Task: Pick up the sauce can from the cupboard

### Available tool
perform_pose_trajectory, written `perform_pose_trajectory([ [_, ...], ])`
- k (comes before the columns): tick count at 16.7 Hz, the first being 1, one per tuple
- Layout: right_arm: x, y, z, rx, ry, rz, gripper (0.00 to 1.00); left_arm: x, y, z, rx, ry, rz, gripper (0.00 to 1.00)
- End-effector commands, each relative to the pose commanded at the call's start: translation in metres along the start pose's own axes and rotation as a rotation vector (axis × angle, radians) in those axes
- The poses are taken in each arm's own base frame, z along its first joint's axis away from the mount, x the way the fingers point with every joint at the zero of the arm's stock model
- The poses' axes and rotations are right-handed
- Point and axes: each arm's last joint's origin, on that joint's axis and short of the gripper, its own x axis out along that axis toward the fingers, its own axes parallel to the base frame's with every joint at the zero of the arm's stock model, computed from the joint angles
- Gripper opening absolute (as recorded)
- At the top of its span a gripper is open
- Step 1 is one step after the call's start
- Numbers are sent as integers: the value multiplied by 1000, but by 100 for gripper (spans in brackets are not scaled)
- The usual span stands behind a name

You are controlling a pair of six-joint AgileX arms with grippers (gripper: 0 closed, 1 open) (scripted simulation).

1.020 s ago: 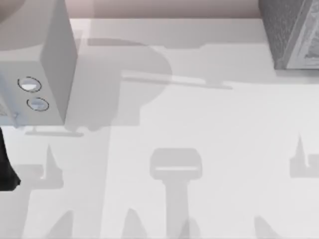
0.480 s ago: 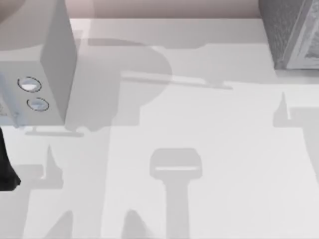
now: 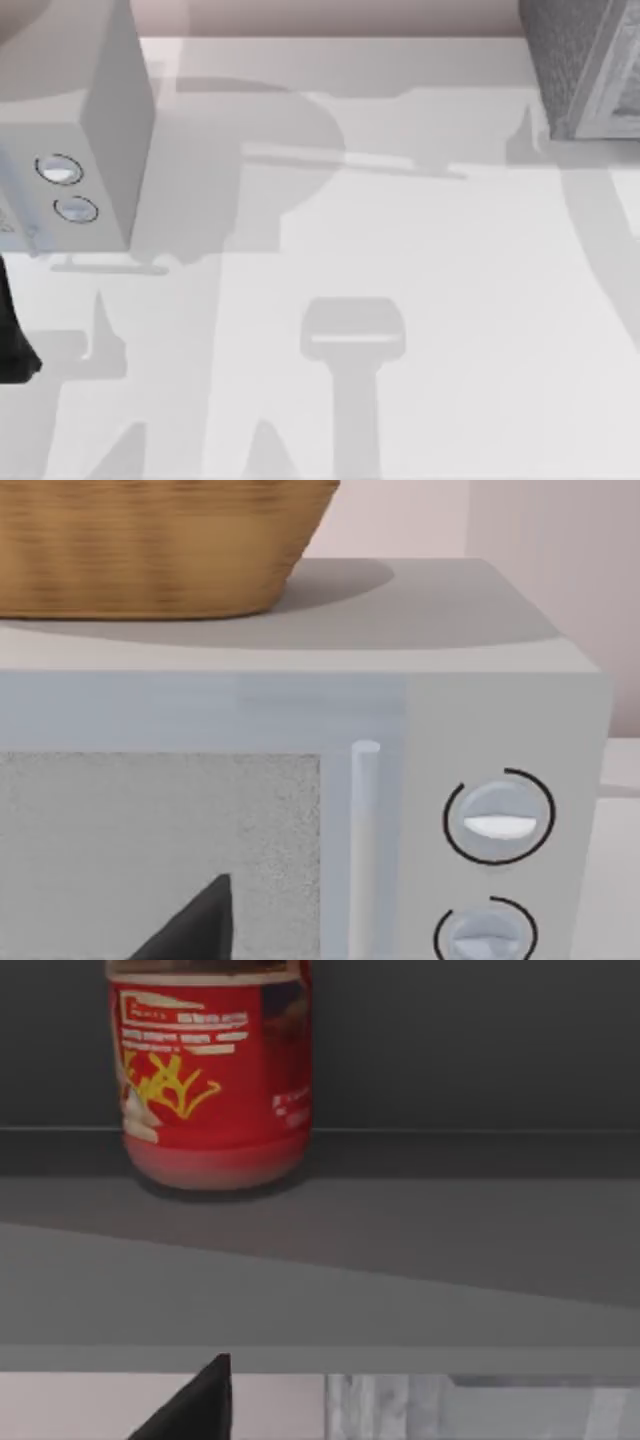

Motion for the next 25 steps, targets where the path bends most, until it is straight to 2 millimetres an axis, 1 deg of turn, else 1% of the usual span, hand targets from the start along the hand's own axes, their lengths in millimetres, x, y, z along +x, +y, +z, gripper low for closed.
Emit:
perform_pose_trajectory([
  [3, 22, 8, 20, 1, -2, 2, 100, 0, 0, 0, 0, 0, 0, 100],
  [6, 35, 13, 30, 2, -4, 3, 100, 0, 0, 0, 0, 0, 0, 100],
  [12, 35, 12, 31, 3, -7, 0, 100, 0, 0, 0, 0, 0, 0, 100],
  [14, 39, 14, 32, 5, -8, -2, 100, 0, 0, 0, 0, 0, 0, 100],
  [16, 54, 21, 34, 8, -6, -7, 100, 0, 0, 0, 0, 0, 0, 100],
  [21, 109, 55, 32, 6, 3, -8, 100, 0, 0, 0, 0, 0, 0, 100],
  [23, 121, 65, 31, 7, 0, -7, 100, 0, 0, 0, 0, 0, 0, 100],
  [25, 123, 68, 30, 7, -1, -7, 100, 0, 0, 0, 0, 0, 0, 100],
])
